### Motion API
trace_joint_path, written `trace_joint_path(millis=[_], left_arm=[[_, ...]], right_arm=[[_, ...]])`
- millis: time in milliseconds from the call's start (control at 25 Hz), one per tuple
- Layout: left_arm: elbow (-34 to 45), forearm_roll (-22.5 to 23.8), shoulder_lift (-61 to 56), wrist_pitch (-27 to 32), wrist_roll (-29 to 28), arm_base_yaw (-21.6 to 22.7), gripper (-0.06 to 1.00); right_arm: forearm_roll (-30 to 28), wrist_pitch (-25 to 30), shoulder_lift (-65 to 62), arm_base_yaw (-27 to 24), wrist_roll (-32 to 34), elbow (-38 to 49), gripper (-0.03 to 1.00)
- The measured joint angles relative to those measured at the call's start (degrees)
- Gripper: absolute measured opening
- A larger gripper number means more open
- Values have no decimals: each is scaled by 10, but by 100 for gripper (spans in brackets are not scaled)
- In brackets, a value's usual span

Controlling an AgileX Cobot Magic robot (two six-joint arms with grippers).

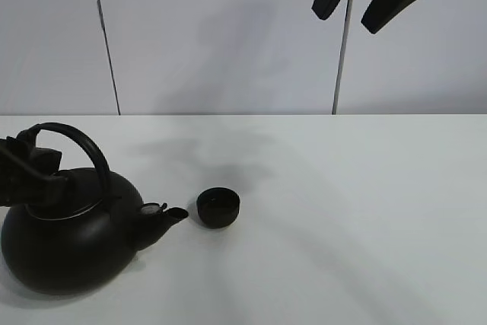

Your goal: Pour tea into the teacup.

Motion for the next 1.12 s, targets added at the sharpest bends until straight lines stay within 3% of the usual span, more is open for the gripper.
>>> trace_joint_path(millis=[280,880,1120], left_arm=[[0,0,-43,20,-31,0,29],[1,-6,-192,230,-32,0,30],[2,-1,-247,254,-32,0,30]], right_arm=[[0,0,0,0,-4,0,44],[0,0,0,0,-9,0,44],[0,0,0,0,-9,0,44]])
